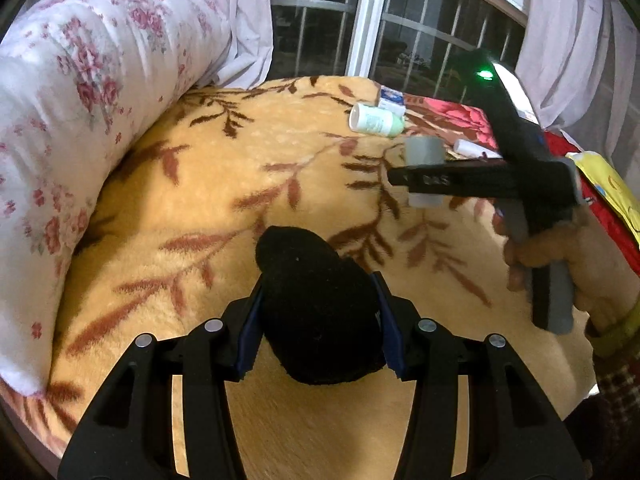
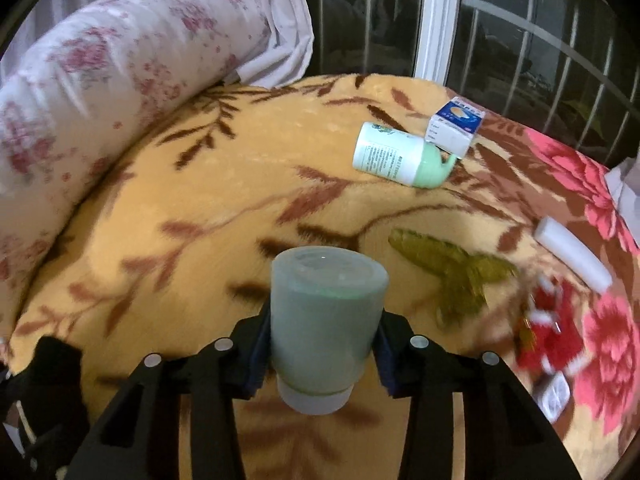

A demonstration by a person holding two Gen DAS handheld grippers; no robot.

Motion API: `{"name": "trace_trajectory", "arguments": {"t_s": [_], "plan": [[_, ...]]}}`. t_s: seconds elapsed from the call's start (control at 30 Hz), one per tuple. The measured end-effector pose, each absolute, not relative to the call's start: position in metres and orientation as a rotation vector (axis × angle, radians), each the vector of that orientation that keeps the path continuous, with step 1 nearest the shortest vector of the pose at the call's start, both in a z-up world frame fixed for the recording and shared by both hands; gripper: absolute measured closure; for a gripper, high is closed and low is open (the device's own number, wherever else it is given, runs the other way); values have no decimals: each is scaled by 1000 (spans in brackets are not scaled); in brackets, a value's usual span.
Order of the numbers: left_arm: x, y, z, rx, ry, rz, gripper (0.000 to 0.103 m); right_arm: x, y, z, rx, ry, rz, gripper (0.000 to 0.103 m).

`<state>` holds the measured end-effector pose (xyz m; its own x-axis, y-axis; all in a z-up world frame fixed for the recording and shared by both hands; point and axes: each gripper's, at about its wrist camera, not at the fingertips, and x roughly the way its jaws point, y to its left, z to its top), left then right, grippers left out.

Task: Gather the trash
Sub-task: 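Grasp the white pill bottle with the right gripper while the left holds the black pouf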

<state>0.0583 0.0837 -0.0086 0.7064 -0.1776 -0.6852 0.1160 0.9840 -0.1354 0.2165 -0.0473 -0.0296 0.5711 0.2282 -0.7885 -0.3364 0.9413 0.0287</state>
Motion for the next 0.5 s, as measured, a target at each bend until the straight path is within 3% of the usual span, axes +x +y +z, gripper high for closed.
{"name": "trace_trajectory", "arguments": {"t_s": [0.5], "plan": [[-49, 38, 4, 18, 829, -377, 54, 3, -95, 23, -94, 814, 499, 60]]}}
